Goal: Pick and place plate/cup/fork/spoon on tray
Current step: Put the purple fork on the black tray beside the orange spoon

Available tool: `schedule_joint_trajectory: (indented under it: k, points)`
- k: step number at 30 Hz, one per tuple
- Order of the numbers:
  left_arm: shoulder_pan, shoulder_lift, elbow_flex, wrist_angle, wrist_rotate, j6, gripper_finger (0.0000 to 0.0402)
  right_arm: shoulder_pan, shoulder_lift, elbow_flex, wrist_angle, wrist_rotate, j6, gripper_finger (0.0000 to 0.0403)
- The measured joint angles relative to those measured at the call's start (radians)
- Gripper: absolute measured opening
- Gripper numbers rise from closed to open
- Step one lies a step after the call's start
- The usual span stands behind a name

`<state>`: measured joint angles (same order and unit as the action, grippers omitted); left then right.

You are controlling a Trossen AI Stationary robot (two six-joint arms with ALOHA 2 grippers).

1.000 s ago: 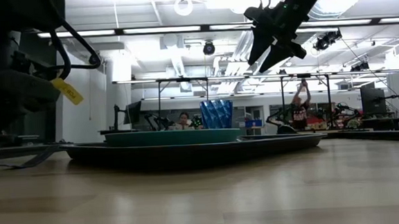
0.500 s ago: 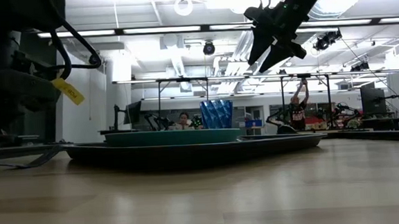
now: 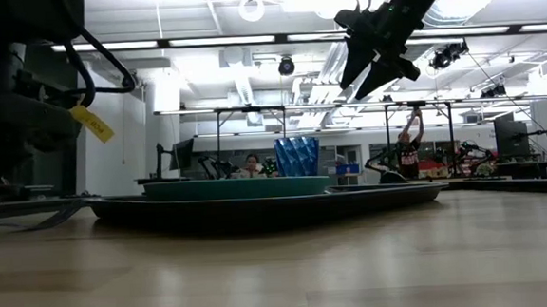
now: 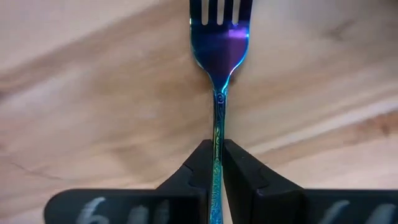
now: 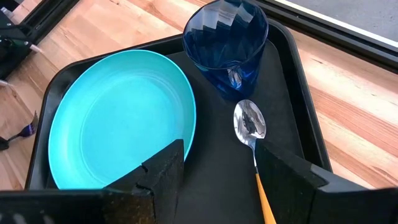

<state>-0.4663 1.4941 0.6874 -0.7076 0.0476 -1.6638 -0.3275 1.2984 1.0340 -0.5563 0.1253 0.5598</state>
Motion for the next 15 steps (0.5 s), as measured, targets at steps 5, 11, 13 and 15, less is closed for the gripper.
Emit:
schedule_joint_trajectory:
  k: [5, 11, 13, 15]
  points:
    - [0.002, -0.041, -0.004, -0.051, -0.024, 0.000, 0.0016, 0.000, 0.000, 0.000, 0.000, 0.000, 0.000, 0.0190]
    - [0.001, -0.121, -0.002, -0.064, 0.013, 0.024, 0.0016, 0.000, 0.000, 0.000, 0.000, 0.000, 0.000, 0.0190]
    - [0.001, -0.157, -0.001, -0.060, 0.019, 0.025, 0.0016, 0.000, 0.000, 0.000, 0.000, 0.000, 0.000, 0.0190]
    - [0.001, -0.195, 0.007, -0.065, 0.022, 0.028, 0.0016, 0.000, 0.000, 0.000, 0.001, 0.000, 0.000, 0.0190]
